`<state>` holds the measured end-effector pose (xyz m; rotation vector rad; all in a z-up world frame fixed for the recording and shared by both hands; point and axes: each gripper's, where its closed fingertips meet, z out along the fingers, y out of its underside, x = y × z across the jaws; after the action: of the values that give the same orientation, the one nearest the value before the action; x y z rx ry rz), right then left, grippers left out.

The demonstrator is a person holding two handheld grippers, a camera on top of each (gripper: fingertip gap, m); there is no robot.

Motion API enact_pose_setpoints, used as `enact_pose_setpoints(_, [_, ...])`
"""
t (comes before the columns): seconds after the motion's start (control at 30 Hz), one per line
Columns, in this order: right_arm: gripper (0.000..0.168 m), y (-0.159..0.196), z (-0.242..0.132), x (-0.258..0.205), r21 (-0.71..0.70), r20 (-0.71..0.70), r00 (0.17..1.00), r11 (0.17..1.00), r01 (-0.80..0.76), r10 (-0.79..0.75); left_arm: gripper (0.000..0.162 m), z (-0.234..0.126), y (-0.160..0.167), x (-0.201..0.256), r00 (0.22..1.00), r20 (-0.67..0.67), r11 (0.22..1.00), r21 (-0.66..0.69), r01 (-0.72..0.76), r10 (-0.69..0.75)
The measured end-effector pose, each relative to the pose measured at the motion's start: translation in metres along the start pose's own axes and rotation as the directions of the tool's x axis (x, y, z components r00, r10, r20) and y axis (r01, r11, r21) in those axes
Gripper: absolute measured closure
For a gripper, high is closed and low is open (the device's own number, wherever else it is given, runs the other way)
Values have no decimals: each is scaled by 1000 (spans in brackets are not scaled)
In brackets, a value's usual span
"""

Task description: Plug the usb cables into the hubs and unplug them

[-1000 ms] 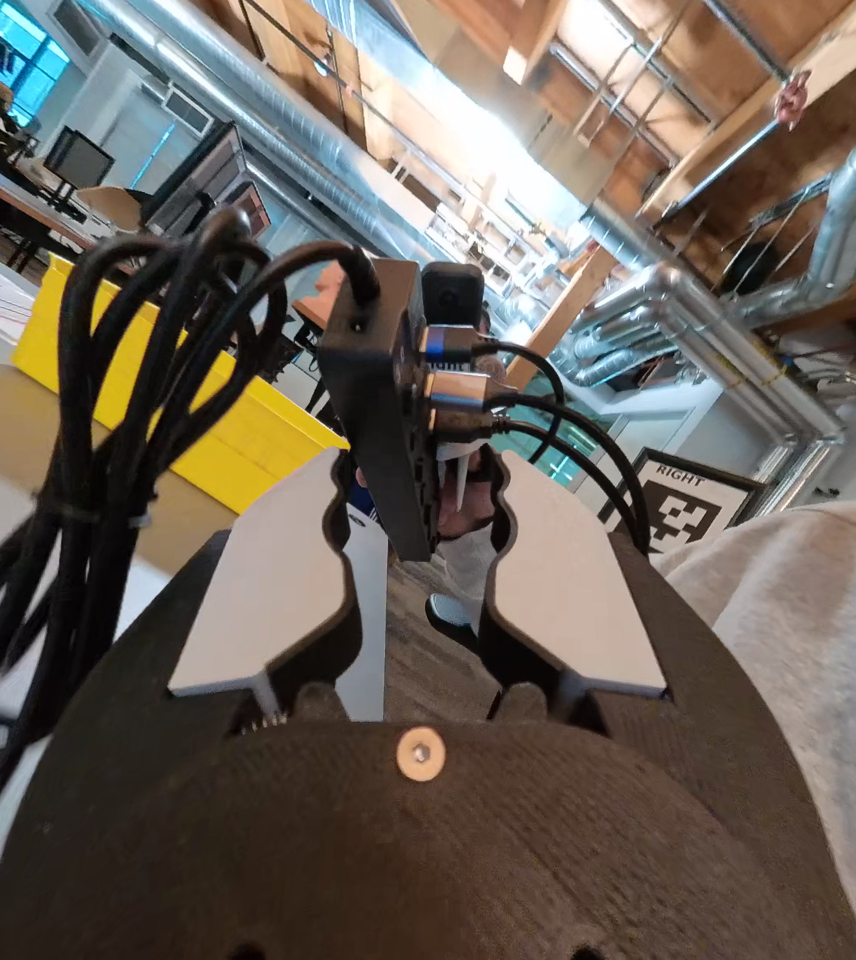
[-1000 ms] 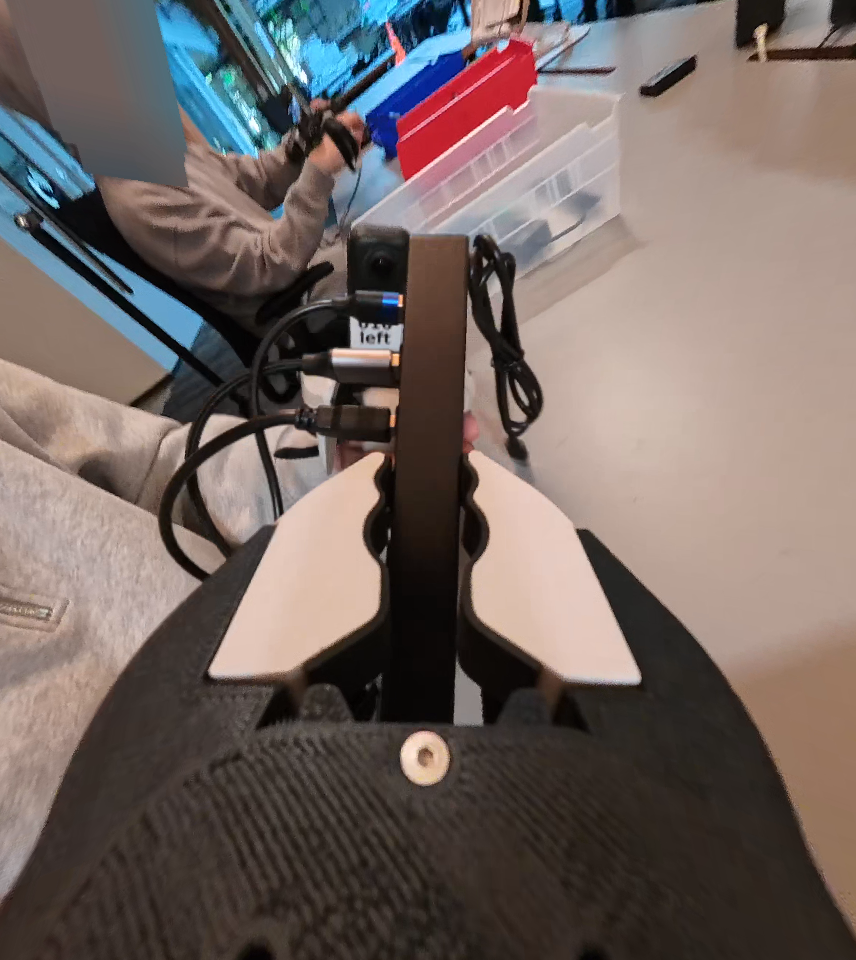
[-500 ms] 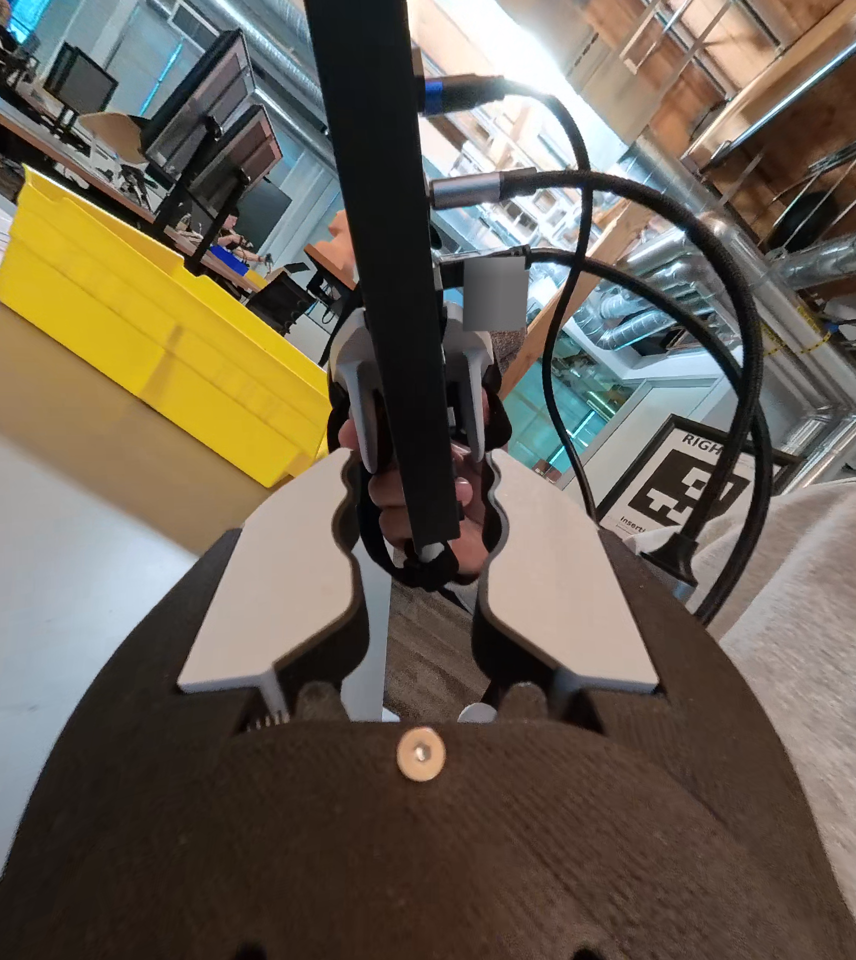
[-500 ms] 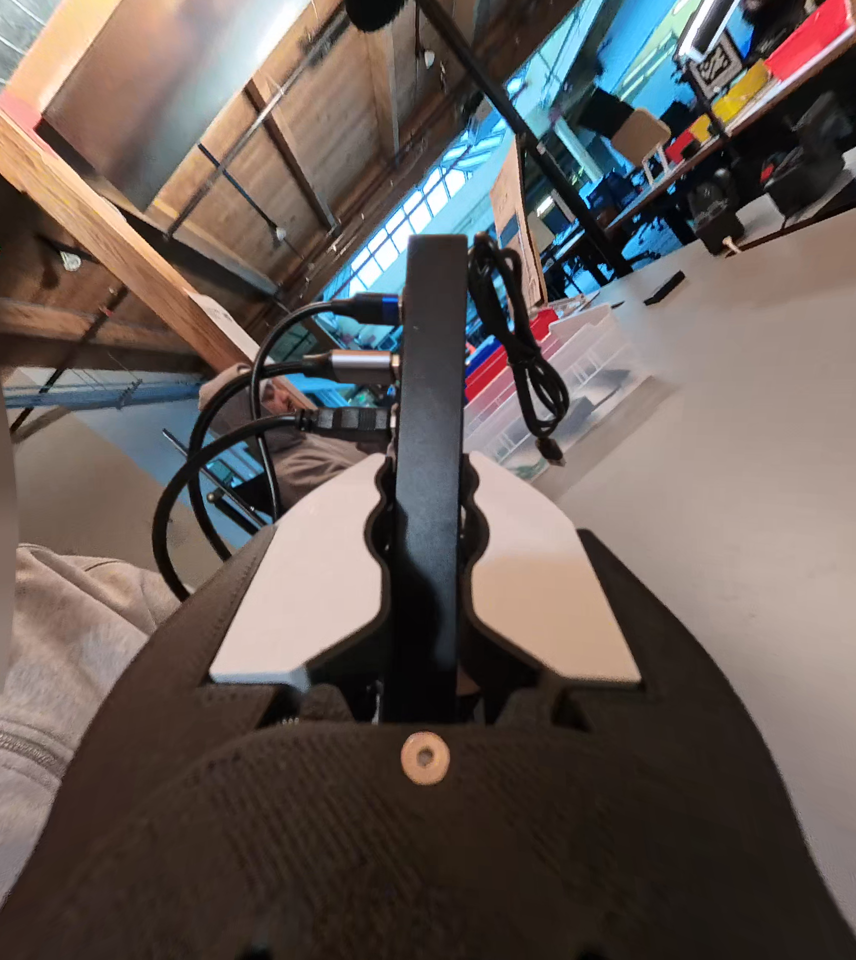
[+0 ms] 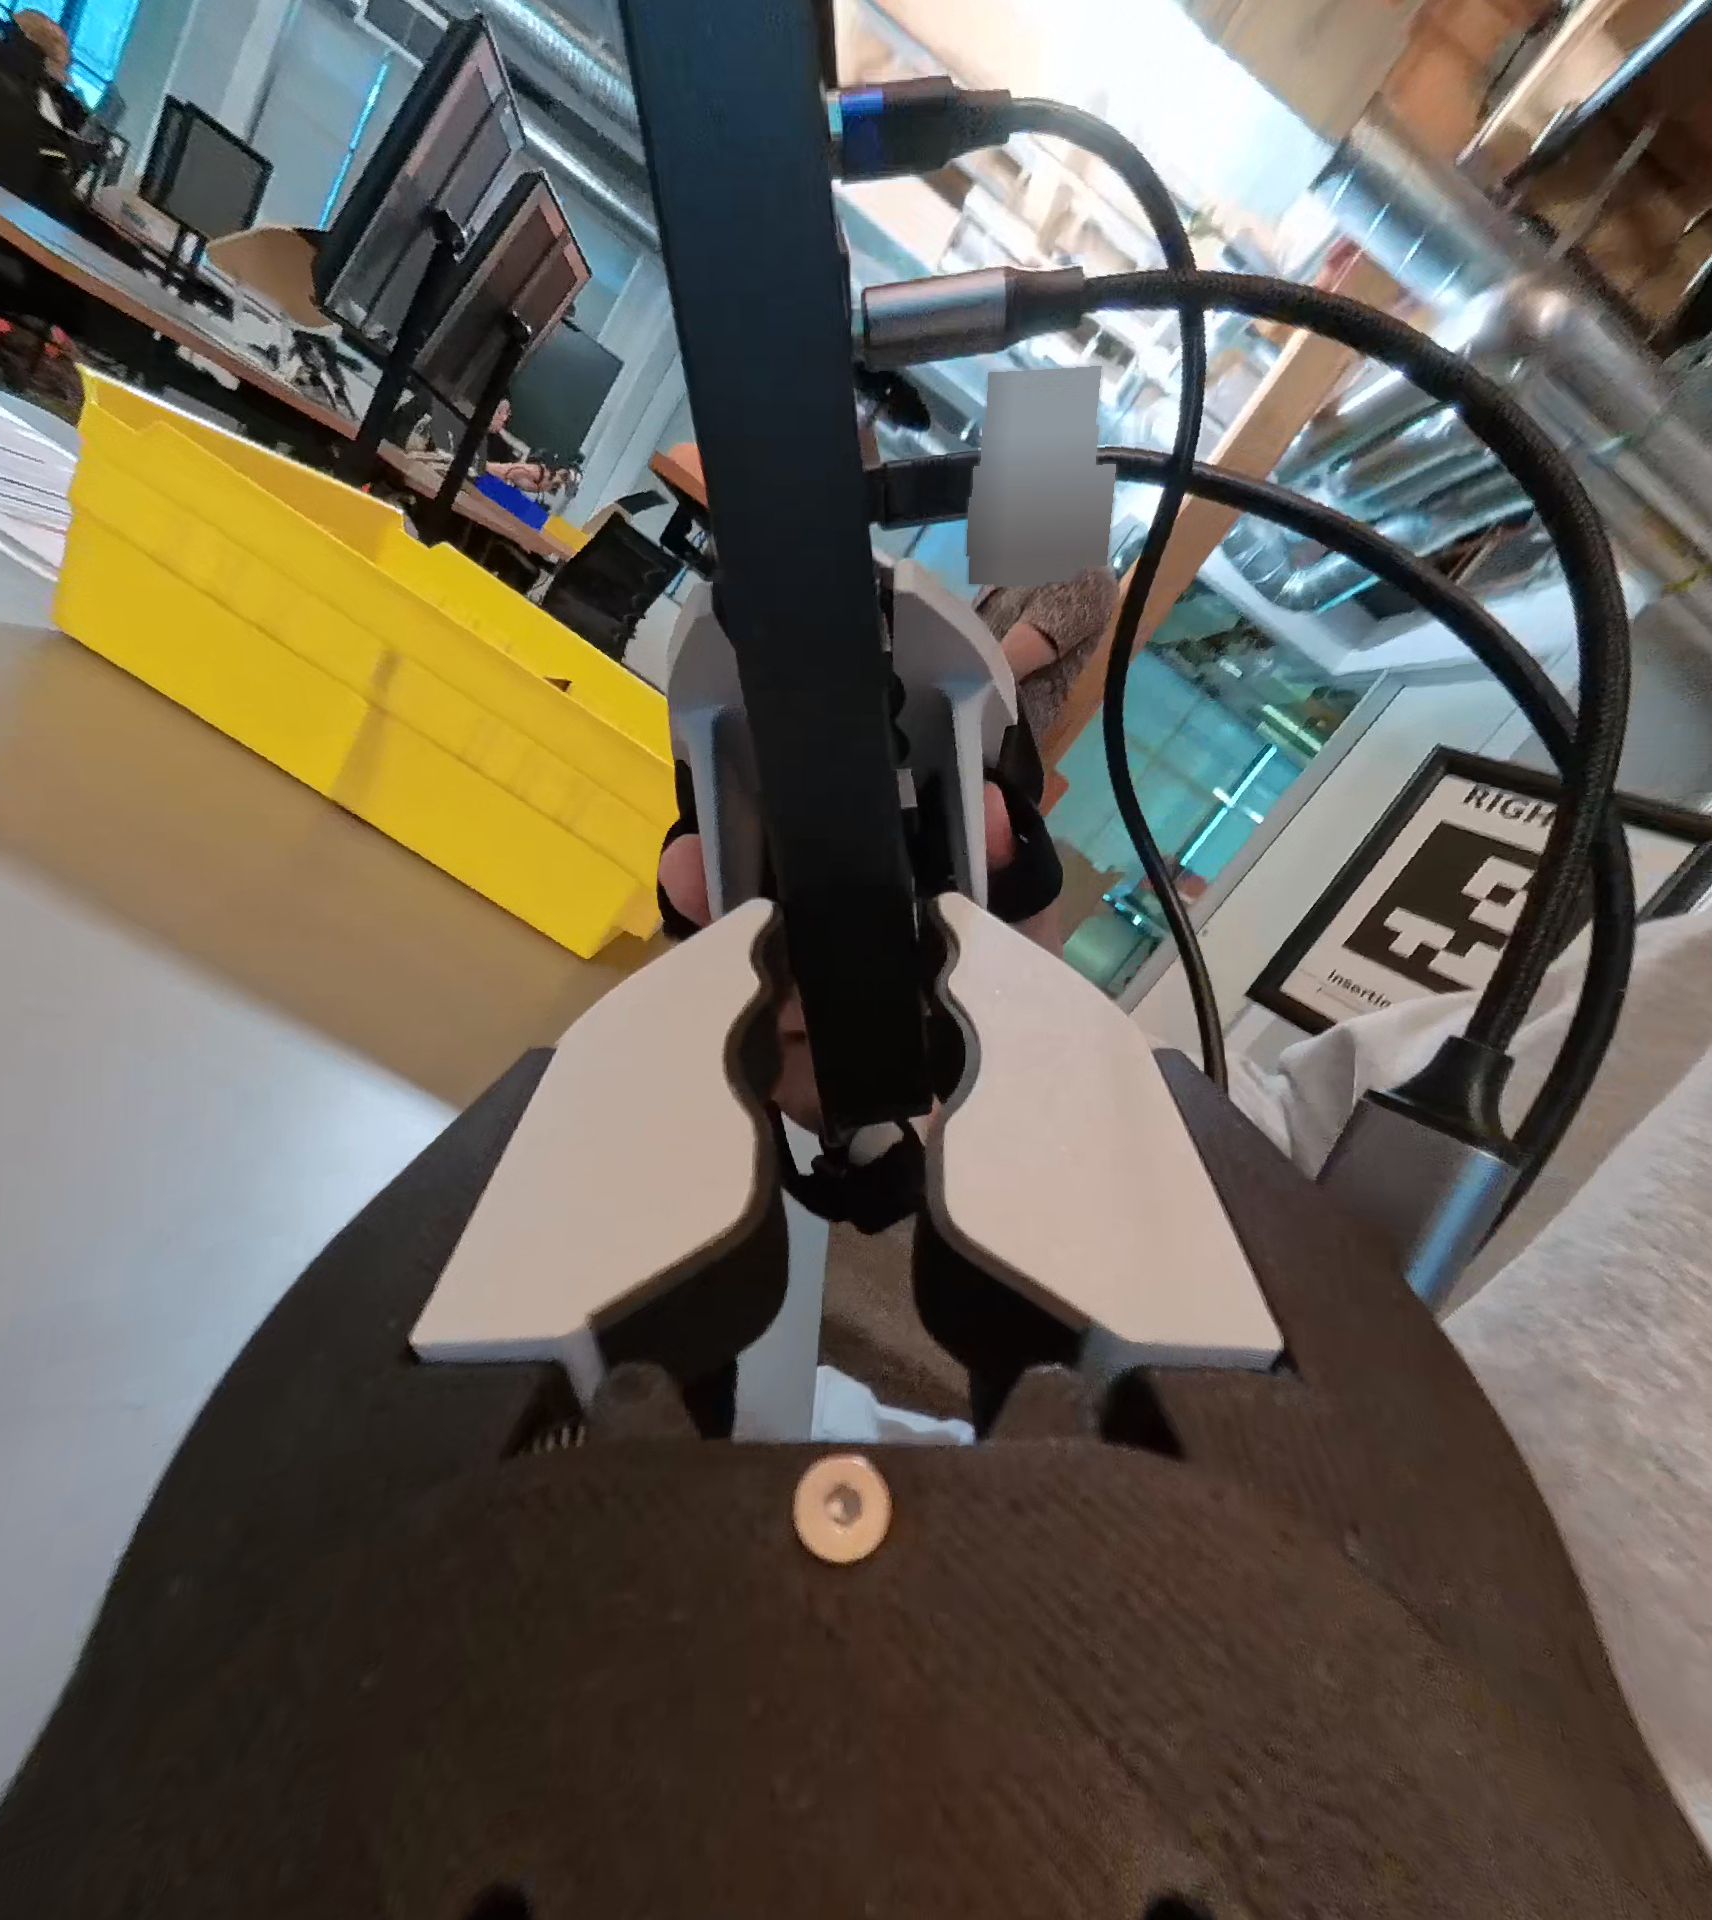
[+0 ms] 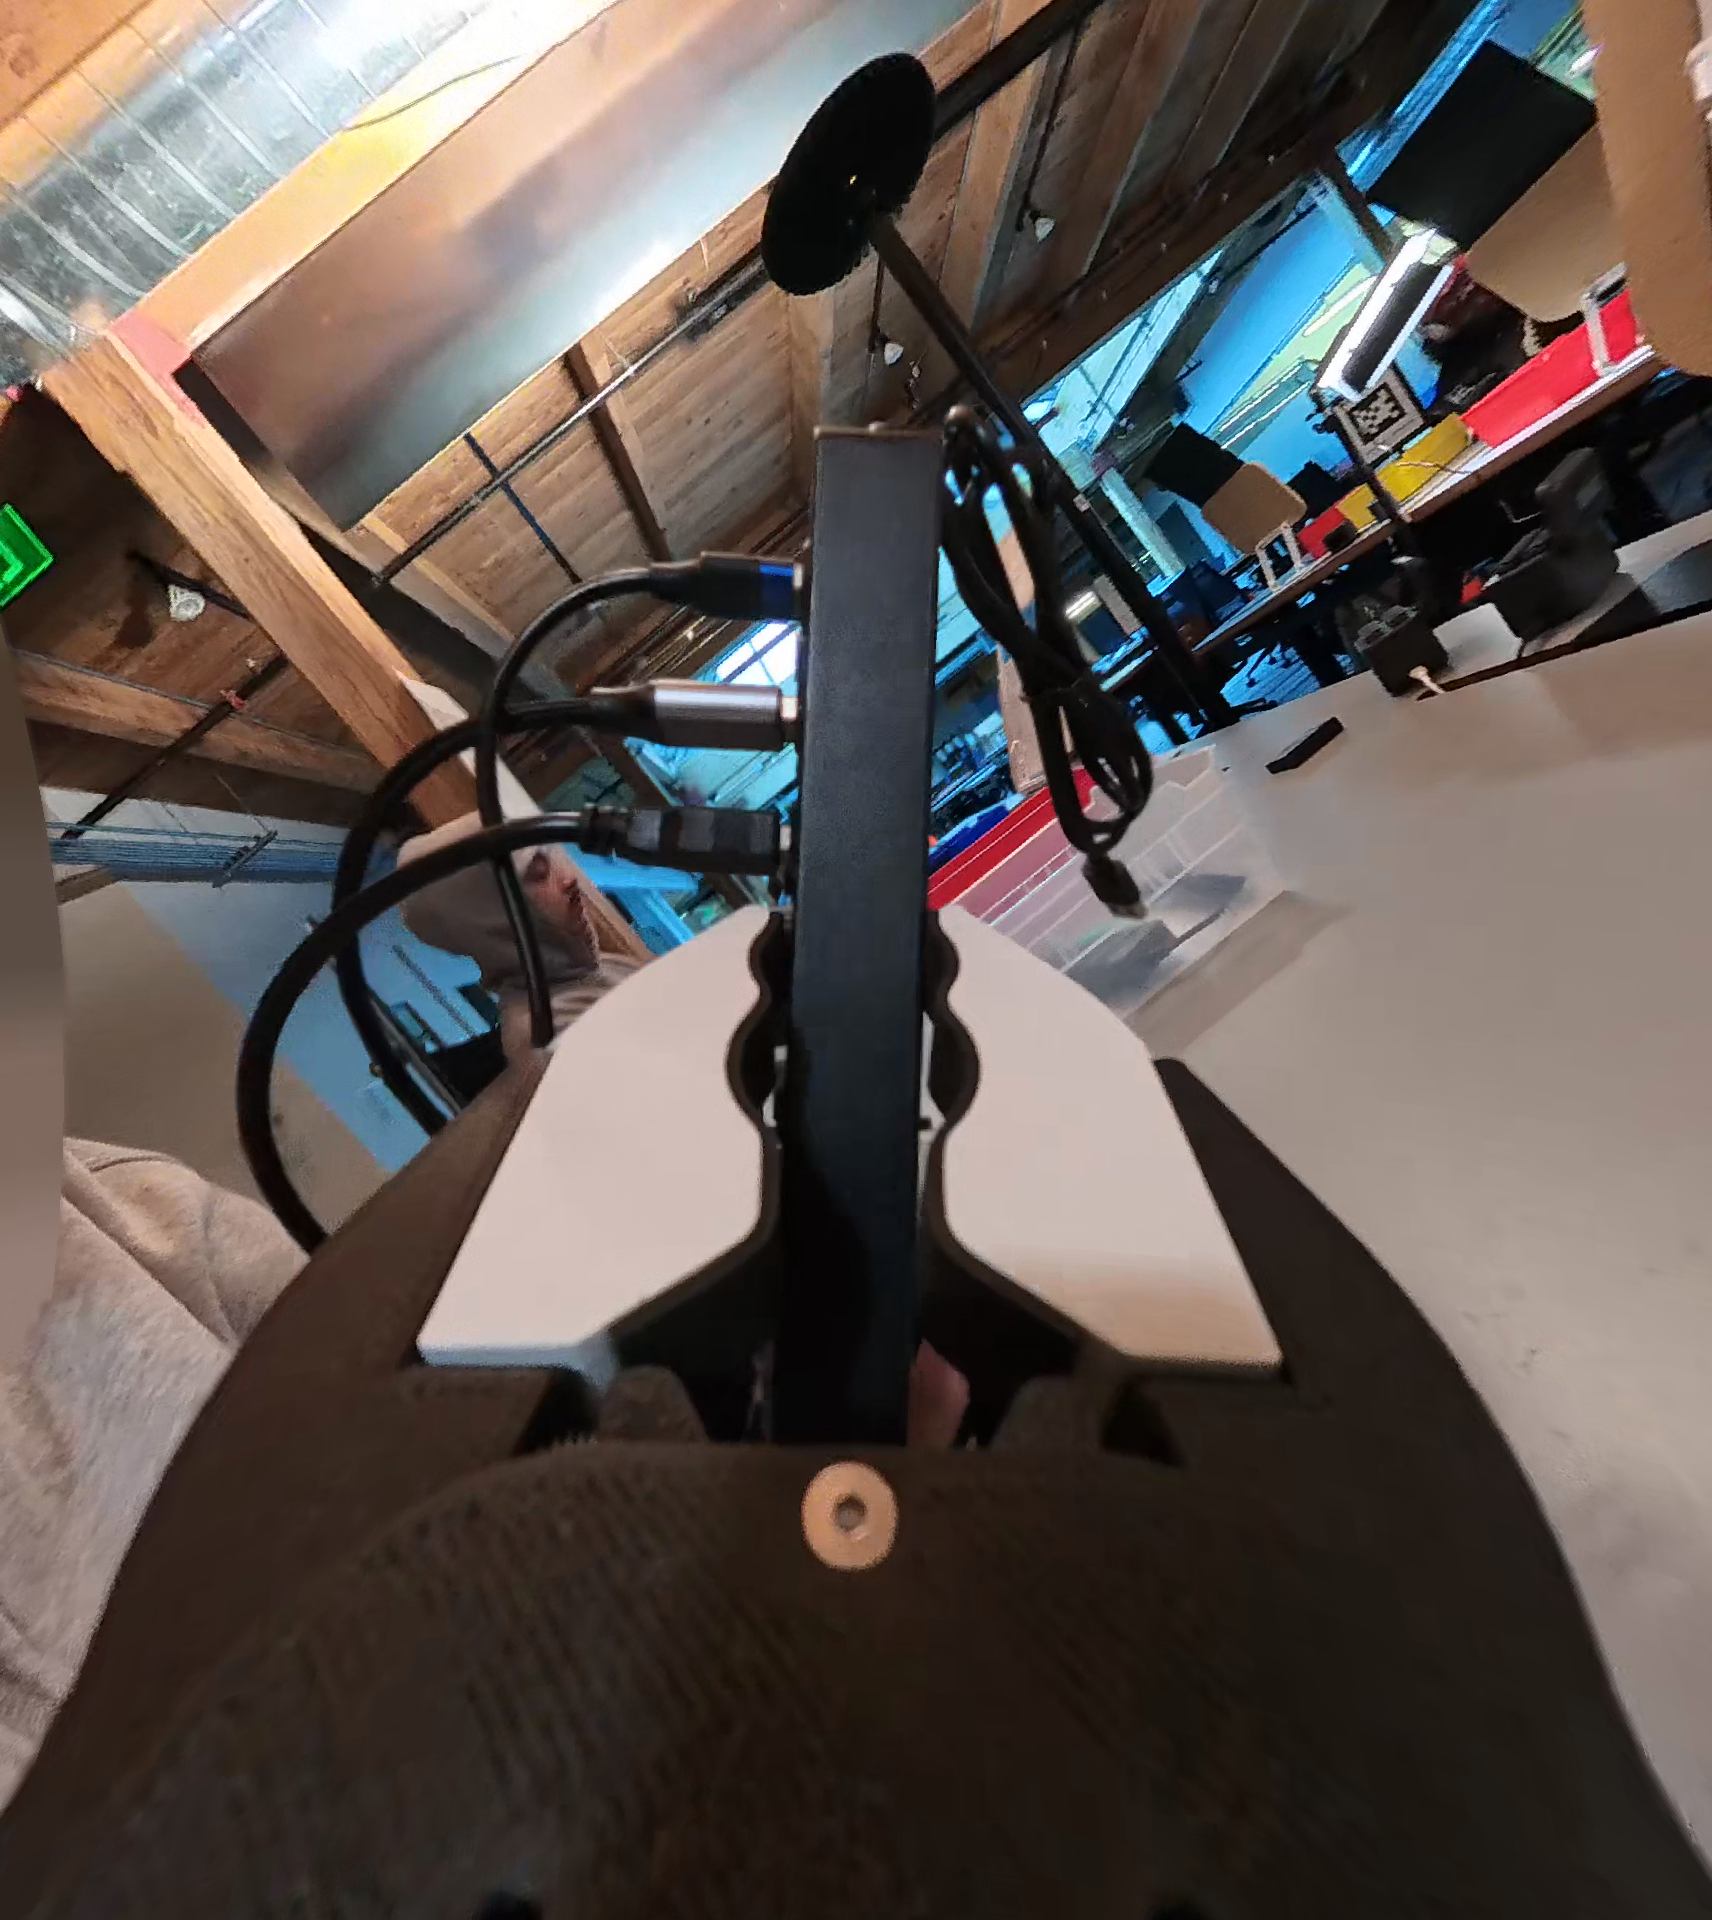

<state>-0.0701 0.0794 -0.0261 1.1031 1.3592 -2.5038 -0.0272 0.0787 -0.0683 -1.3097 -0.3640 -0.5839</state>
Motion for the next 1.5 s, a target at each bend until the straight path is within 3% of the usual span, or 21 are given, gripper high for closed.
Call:
enact_pose_setpoints(0.13, [140, -12, -7, -4, -1, 35, 997, 997, 71, -71, 138, -5, -2, 4, 999, -28, 999, -26, -18, 17])
enact_pose_setpoints(0.23, [134, -35, -19, 7, 43, -33, 994, 994, 101, -100, 138, -8, -6, 7, 997, -70, 1000, -18, 20, -21])
enact_pose_setpoints(0.4, [124, -73, -38, 6, 125, -39, 996, 989, 80, -76, 138, -5, 13, 14, 991, -129, 988, -150, 23, -43])
enact_pose_setpoints(0.57, [108, -64, -30, -5, -36, -21, 989, 989, 145, -146, 137, 2, 38, 20, 983, -163, 962, -272, 34, -81])
enact_pose_setpoints(0.67, [109, -49, -26, -10, -184, 9, 996, 979, 93, -93, 137, 3, 48, 25, 978, -186, 943, -331, 31, -98])
enact_pose_setpoints(0.9, [132, -23, -36, -7, -435, -23, 999, 899, -40, 33, 134, 0, 52, 30, 966, -222, 931, -362, 47, -135])
enact_pose_setpoints(1.07, [143, -20, -43, -7, -499, -58, 996, 862, -93, 74, 134, -3, 47, 32, 958, -246, 935, -352, 51, -145])
enact_pose_setpoints(1.2, [144, -27, -42, -8, -467, -77, 995, 879, -95, 66, 135, -1, 38, 26, 961, -230, 954, -286, 85, -154])
enact_pose_setpoints(1.3, [144, -43, -43, -3, -385, -114, 991, 916, -108, 70, 135, -3, 15, 13, 971, -186, 983, -134, 126, -150])
enact_pose_setpoints(1.33, [144, -50, -45, -2, -353, -118, 990, 928, -116, 79, 129, -5, 7, 7, 978, -155, 989, -82, 126, -138])
enact_pose_setpoints(1.5, [144, -120, -75, 8, -86, -158, 979, 986, -140, 126, 121, -18, -16, -15, 990, -45, 990, 54, 132, -130])
